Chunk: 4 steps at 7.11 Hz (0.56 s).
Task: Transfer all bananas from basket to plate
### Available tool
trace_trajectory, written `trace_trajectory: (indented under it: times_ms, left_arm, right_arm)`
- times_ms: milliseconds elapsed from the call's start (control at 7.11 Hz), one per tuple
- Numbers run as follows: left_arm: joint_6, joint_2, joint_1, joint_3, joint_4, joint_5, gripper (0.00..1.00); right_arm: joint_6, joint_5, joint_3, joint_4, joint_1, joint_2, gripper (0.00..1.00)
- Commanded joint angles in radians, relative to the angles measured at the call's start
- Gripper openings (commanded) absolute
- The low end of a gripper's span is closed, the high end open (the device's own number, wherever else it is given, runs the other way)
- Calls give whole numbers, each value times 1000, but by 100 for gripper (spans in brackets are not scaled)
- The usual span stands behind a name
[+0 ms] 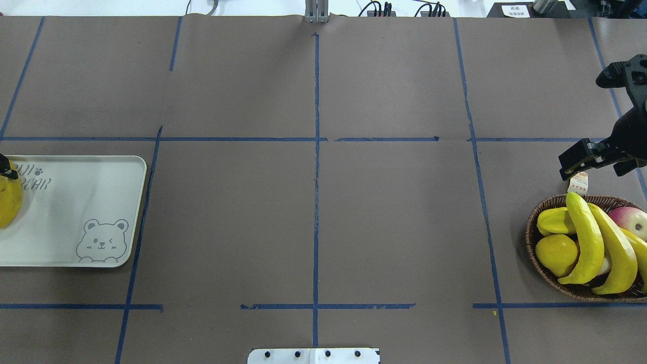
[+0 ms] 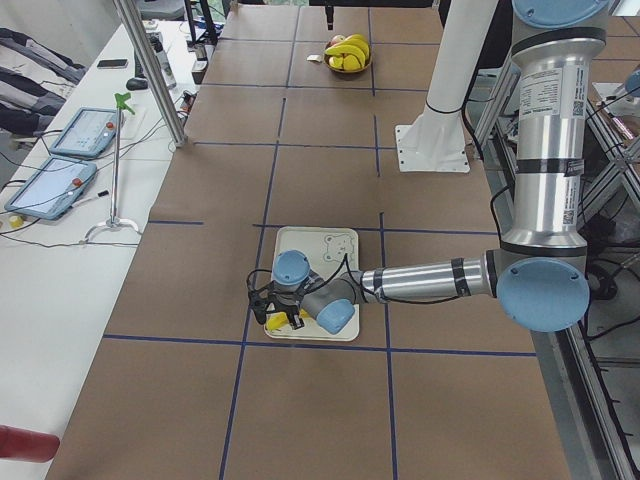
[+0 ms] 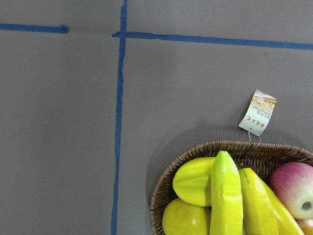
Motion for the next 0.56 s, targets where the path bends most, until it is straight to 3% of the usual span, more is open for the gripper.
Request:
trace_trajectory:
  times_ms: [0, 281, 422]
  left_arm:
    - [3, 5, -14, -48, -38, -40, 100]
    - [158, 17, -50, -144, -34, -124, 100]
    - [159, 17, -54, -174, -32, -125, 100]
  right_arm:
    - [-1, -3, 0, 0, 0, -2, 100]
    - [-11, -5, 26, 20, 0, -89, 100]
    - [2, -3, 28, 163, 0, -196, 100]
